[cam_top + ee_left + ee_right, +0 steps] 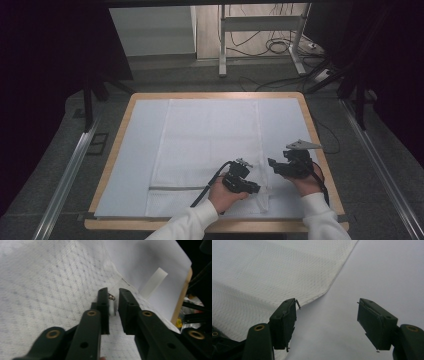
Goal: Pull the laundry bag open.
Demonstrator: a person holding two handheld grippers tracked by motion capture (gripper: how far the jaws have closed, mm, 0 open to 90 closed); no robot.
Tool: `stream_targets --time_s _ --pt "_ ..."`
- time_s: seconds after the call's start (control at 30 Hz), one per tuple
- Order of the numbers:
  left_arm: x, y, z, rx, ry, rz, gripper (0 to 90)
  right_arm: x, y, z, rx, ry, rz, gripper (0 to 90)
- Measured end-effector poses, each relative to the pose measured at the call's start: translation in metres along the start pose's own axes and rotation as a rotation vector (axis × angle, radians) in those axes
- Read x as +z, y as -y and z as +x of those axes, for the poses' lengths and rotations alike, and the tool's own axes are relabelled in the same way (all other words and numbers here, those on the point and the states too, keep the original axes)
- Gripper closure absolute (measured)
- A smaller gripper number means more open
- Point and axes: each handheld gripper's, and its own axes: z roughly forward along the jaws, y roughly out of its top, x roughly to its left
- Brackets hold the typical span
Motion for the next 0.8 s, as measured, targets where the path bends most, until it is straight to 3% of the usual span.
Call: stream_targets --time_s 0.6,0.8 --pt "-0.001 0.0013 0.0018 0.035 0.005 -0.011 86.4 0.0011 0.0018 0.0009 -0.004 -0.015 0.019 29.9" --pt "-0.0043 0.0014 0.0003 0.045 0.006 -0.025 86.5 -0.0038 0.003 0.0012 0.022 -0.031 0.022 29.3"
